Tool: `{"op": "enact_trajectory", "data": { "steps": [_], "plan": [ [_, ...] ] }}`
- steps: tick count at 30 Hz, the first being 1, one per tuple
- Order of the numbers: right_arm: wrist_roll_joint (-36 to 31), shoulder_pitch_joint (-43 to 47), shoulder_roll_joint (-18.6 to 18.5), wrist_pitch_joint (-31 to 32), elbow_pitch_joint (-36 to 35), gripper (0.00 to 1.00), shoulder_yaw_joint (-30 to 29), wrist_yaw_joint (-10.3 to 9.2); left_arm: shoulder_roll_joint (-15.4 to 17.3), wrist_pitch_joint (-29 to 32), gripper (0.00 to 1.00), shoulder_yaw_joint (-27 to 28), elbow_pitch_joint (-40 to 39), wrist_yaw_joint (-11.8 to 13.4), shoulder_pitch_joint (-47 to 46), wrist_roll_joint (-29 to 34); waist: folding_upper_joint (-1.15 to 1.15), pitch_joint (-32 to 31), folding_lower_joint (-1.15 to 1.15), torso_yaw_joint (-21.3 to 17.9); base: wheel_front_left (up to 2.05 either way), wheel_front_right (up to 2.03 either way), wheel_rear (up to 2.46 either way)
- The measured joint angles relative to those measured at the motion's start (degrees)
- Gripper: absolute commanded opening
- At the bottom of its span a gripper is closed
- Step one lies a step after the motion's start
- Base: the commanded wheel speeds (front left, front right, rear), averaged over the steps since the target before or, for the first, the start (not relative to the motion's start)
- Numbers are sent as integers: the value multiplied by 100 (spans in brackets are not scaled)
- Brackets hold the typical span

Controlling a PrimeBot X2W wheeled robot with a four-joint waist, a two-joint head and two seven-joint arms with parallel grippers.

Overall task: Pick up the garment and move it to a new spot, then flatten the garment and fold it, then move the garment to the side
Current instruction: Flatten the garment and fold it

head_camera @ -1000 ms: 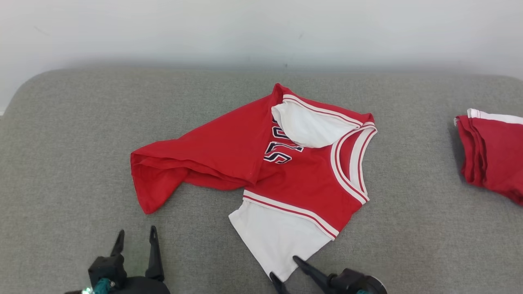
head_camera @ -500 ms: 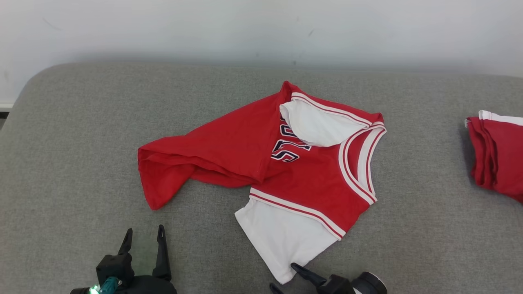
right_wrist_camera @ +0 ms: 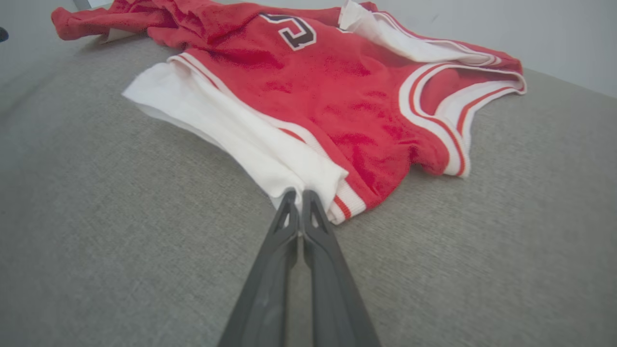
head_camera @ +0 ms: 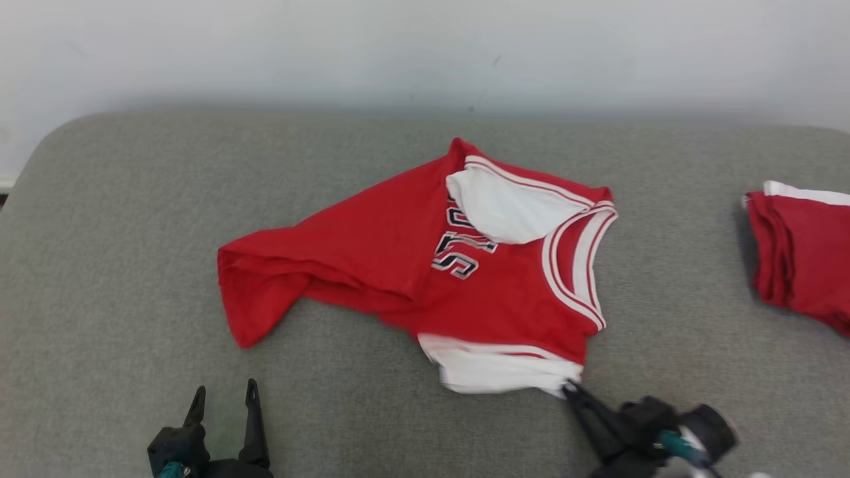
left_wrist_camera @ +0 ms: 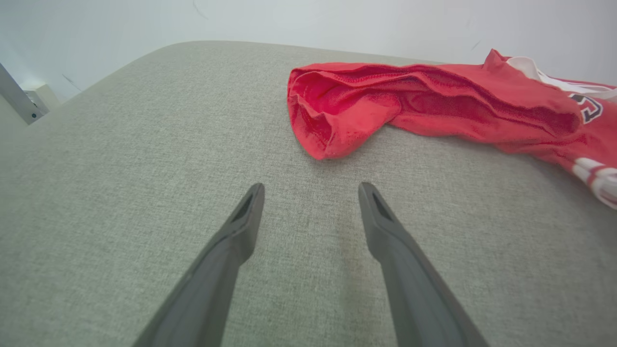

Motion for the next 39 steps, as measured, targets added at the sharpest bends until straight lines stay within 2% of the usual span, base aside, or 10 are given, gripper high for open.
{"op": "enact_trajectory", "data": {
  "steps": [5, 9, 11, 12, 13, 14, 21, 27, 32, 39],
  "plan": [
    [-38, 506, -523, 0, -513, 0, -971, 0, 0, 0, 100, 62, 57, -33, 70, 13, 0, -173, 0, -264, 0, 0, 0],
    [-191, 779, -677, 1, -760, 0, -1649, -1, 0, 0, 100, 80, 78, -40, 149, 11, 0, -288, 0, -424, 0, 0, 0],
    [-220, 874, -717, 0, -849, 0, -1722, 0, 0, 0, 100, 91, 109, -45, 158, 11, 0, -337, -1, -492, 0, 0, 0],
    [-219, 924, -724, 0, -834, 24, -1717, 0, -2, 0, 100, 93, 129, -47, 158, 12, 0, -359, -1, -520, 0, 0, 0],
    [-187, 959, -713, 0, -770, 93, -1686, 0, 0, 0, 100, 97, 147, -48, 162, 13, 0, -377, -1, -545, 0, 0, 0],
    [-121, 992, -704, 2, -736, 100, -1658, 0, 1, 0, 100, 100, 157, -49, 164, 13, 0, -390, 0, -566, 0, 0, 0],
    [285, 1222, -537, 1, -988, 100, -2123, 0, 0, 0, 100, 105, 142, -38, 294, 74, 0, -489, 0, -582, 0, 0, 0],
    [210, 1353, 60, 0, -1394, 100, -2884, 0, 0, 0, 100, 181, -64, 7, 508, 112, 0, -591, -1, -605, 0, 0, 0],
    [4, 1380, 592, 1, -1467, 100, -3086, 0, 0, 0, 100, 170, -191, 5, 634, 115, 0, -610, -1, -592, 0, 0, 0],
    [-116, 1322, 838, 1, -1518, 100, -3267, -1, 0, 0, 100, 9, -240, -2, 564, 64, 0, -409, -1, -559, 0, 0, 0]
  ]
}}
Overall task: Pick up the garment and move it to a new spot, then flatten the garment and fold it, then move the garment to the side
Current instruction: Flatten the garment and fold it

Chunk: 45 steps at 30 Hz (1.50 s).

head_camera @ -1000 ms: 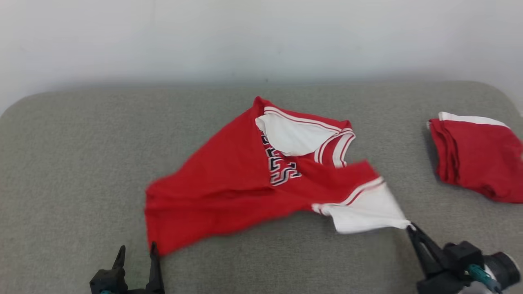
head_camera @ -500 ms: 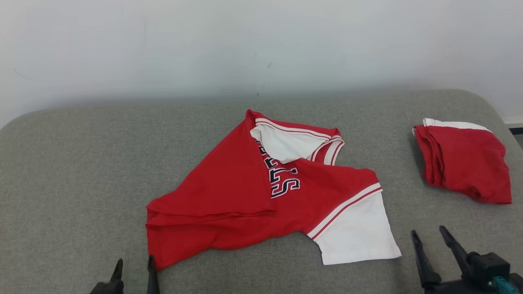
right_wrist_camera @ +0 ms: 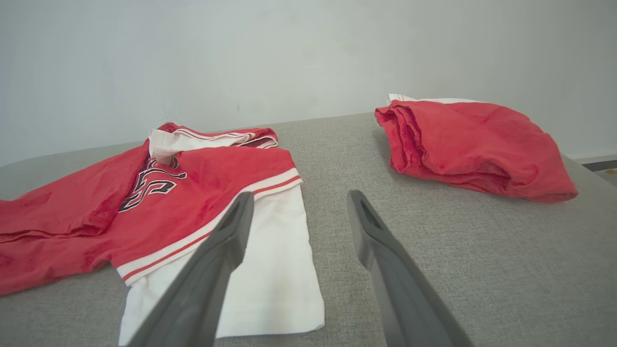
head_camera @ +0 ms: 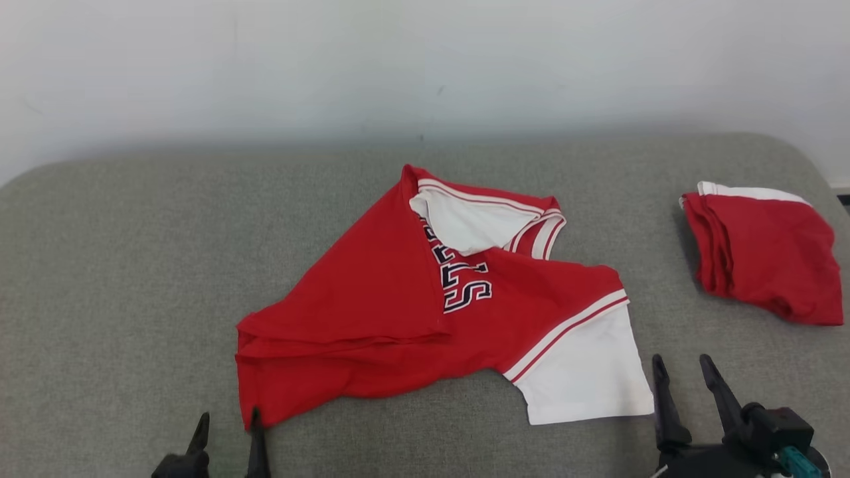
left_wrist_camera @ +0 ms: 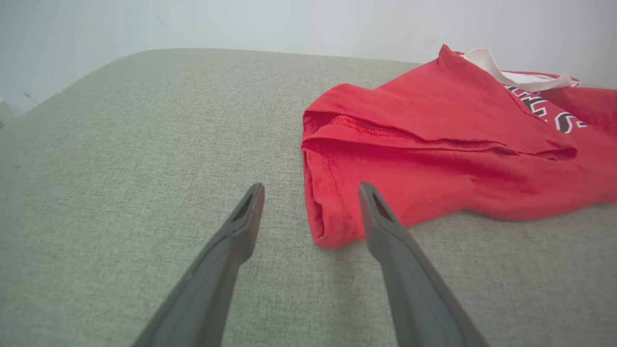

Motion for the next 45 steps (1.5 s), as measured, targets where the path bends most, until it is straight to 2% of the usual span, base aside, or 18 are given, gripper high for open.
{"op": "enact_trajectory", "data": {
  "steps": [11, 12, 13, 14, 15, 23, 24, 25, 26, 32, 39, 42, 45],
  "plan": [
    [-146, -328, 103, 0, 287, 100, -129, 0, 0, 0, 100, -200, 456, 0, -448, -312, 0, 635, 2, 38, 0, 0, 0],
    [-151, -331, 103, 0, 321, 100, -155, 1, -1, 0, 89, -211, 475, 0, -453, -324, 0, 671, 2, 40, 0, 0, 0],
    [-153, -336, 99, 0, 372, 100, -187, 1, -3, -1, 47, -215, 486, -1, -454, -341, 0, 701, 2, 44, 0, 0, 0],
    [-160, -342, 93, -1, 438, 100, -221, 1, -1, -2, 32, -218, 487, -4, -458, -341, 0, 726, 2, 49, 0, 0, 0],
    [-176, -351, 89, -1, 512, 100, -244, 1, 0, -3, 0, -221, 494, -46, -467, -341, 1, 745, 2, 55, 0, 0, 0],
    [-296, -501, 133, 0, 1107, 100, -368, 1, 1, -5, 0, -376, 525, -200, -528, -327, 0, 825, 1, 137, 0, 0, 0],
    [-296, -530, 136, 0, 1221, 77, -342, 0, 0, -5, 0, -389, 521, -209, -529, -327, 0, 830, 1, 146, 0, 0, 0],
    [-294, -557, 140, -4, 1316, 33, -292, 0, 1, -5, 0, -397, 503, -244, -530, -327, 0, 836, 1, 154, 0, 0, 0],
    [-287, -601, 146, -9, 1388, 0, -254, 0, 0, -5, 0, -401, 461, -244, -532, -327, 0, 839, 1, 163, 0, 0, 0],
    [16, -710, 109, 0, 1127, 0, -203, 1, 1, 0, 0, -220, 79, -196, -544, -230, 0, 748, 1, 193, 0, 0, 0],
    [792, -1031, -136, 2, -292, 0, -283, 1, 47, 1, 0, 186, -880, -390, -820, 96, 1, 433, 1, 157, 0, 0, 0],
    [1113, -1368, -270, 2, -910, 0, -305, 1, 280, 0, 0, 304, -1314, -524, -1177, 274, 0, 248, 0, 127, 0, 0, 0],
    [1512, -1906, -500, 1, -1402, 0, -325, 1, 693, 0, 0, 372, -1724, -608, -1734, 421, 0, 46, 0, 96, 0, 0, 0]
  ]
}}
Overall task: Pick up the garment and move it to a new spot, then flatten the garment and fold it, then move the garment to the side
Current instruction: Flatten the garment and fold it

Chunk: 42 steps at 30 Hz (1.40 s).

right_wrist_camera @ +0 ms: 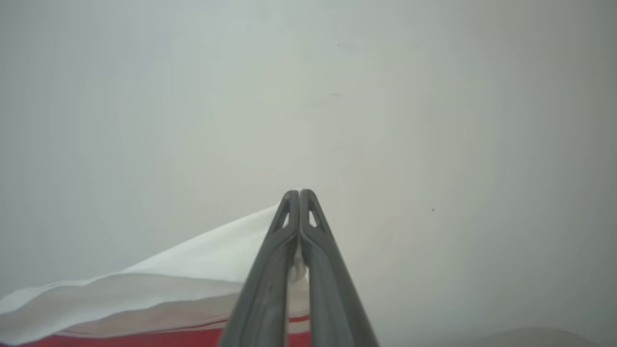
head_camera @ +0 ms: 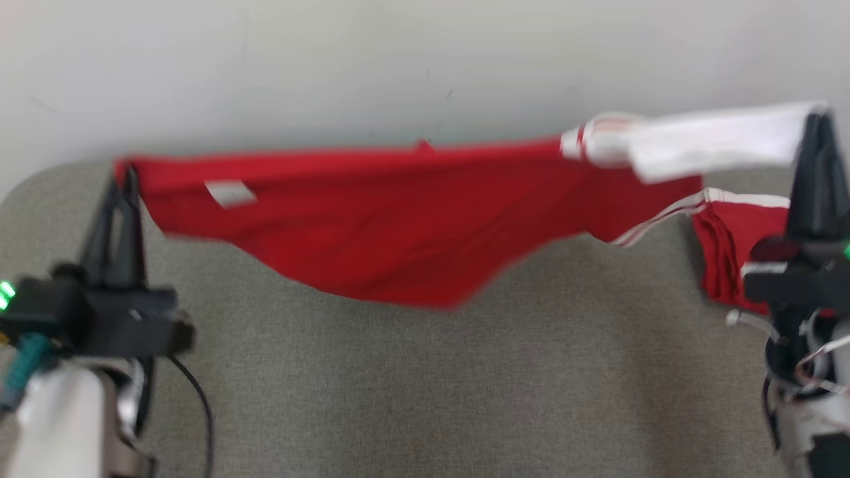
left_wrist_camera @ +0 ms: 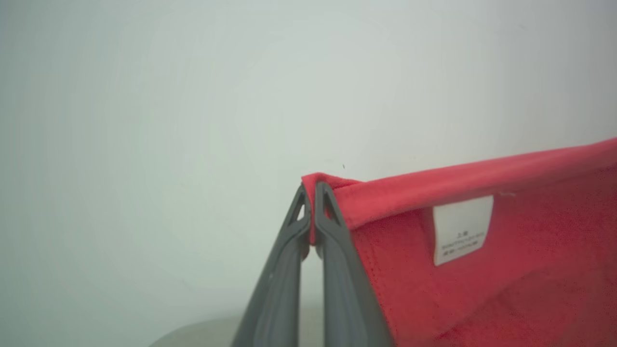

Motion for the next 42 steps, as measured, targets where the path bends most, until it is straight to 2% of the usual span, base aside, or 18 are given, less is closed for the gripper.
{"op": "enact_trajectory", "data": {
  "steps": [4, 7, 11, 13, 14, 16, 21, 26, 29, 32, 37, 42],
  "plan": [
    [315, -844, -476, 109, -435, 0, 111, 0, 631, 0, 0, -8, -244, -89, -934, 118, 0, -244, -1, -45, 0, 0, 0],
    [491, -1518, -692, 404, -570, 0, 186, 0, 1080, 316, 0, -205, -148, -100, -1658, 174, -1, -334, -1, -81, 0, 0, 0],
    [424, -2358, -939, 786, -456, 0, 477, 0, 1401, 883, 0, -638, 158, -141, -2543, -2, 0, -235, 0, -100, 0, 0, 0],
    [409, -2765, -911, 964, -187, 0, 600, 0, 1517, 1089, 0, -913, 391, -140, -2888, -126, 0, -125, -1, -108, 0, 0, 0],
    [308, -3212, -875, 1069, 210, 0, 698, 0, 1589, 1244, 0, -1081, 722, -141, -3284, -172, 0, 27, 0, -117, 0, 0, 0],
    [91, -3715, -833, 1065, 648, 0, 758, 0, 1625, 1233, 0, -1135, 1094, -141, -3684, -138, 0, 215, 0, -126, 0, 0, 0],
    [-474, -5316, -639, 318, 1858, 0, 382, 5, 1870, 572, 0, -1274, 1853, -23, -4875, 324, 0, 864, 1, -148, 0, 0, 0],
    [-909, -6096, -666, 60, 2423, 0, 319, 7, 1914, 112, 0, -1210, 2191, 133, -5742, 377, 1, 1611, 3, -197, 0, 0, 0],
    [-839, -5994, -676, 35, 2555, 0, 369, 8, 1811, 21, 0, -1178, 2493, 182, -5707, 296, 1, 1968, 3, -232, 0, 0, 0],
    [-678, -5343, -726, 22, 2505, 0, 382, 10, 1634, -7, 0, -1104, 2767, 265, -5157, 137, 1, 2226, 4, -268, 0, 0, 0],
    [-282, -3614, -743, 21, 2157, 0, 465, 10, 1138, -7, 0, -822, 2632, 450, -3486, -225, 2, 2294, 2, -319, 0, 0, 0],
    [111, -1627, -614, 20, 1815, 0, 434, 9, 420, -5, 0, -409, 2458, 564, -1666, -541, 1, 2044, 0, -340, 0, 0, 0]
  ]
}}
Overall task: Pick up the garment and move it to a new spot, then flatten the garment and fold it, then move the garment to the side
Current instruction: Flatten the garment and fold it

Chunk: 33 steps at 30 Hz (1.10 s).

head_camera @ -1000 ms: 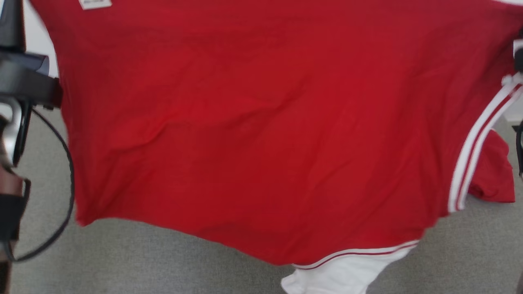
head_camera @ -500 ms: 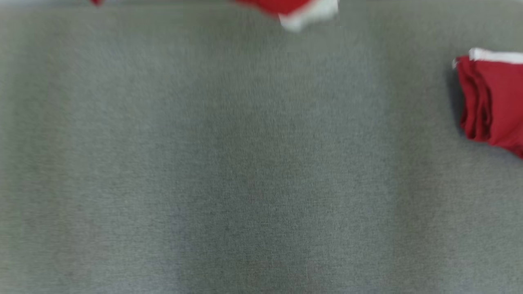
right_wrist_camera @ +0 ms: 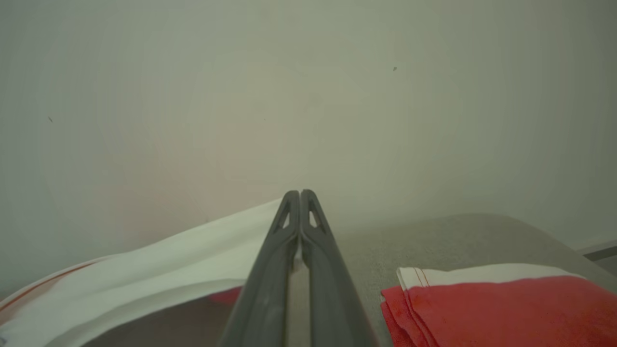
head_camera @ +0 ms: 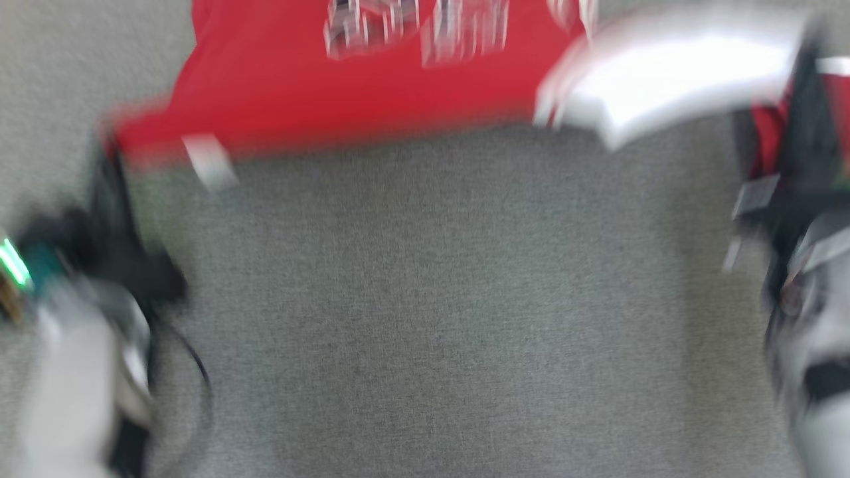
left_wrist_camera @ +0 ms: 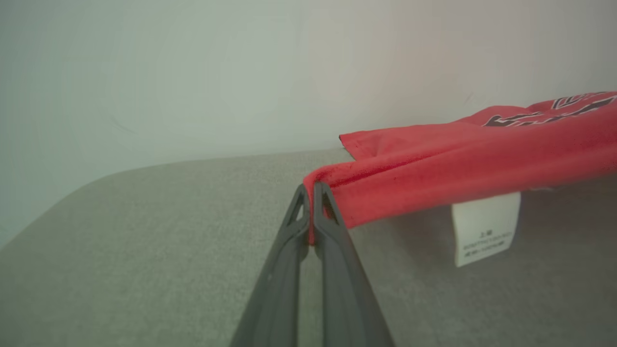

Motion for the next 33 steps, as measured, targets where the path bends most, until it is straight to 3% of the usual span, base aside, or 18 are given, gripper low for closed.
{"op": "enact_trajectory", "data": {
  "steps": [10, 17, 25, 33],
  "plan": [
    [34, 2549, 191, -5, 141, 0, 275, -1, -824, -38, 0, 625, 85, -49, 2290, -19, -3, -883, -2, -33, 0, 0, 0],
    [-59, 3870, 156, -7, 470, 0, 423, -1, -1023, -34, 0, 737, 103, -207, 3478, 197, -3, -1712, -3, -54, 0, 0, 0],
    [-110, 4638, 216, -7, 242, 0, 331, -1, -1135, 3, 0, 971, -91, -211, 4195, 183, -3, -2393, -2, 1, 0, 0, 0],
    [-53, 4201, 221, -9, -668, 0, 318, -3, -1125, 4, 0, 847, -733, -404, 3857, 343, -2, -2368, 0, 115, 0, 0, 0]
  ]
}}
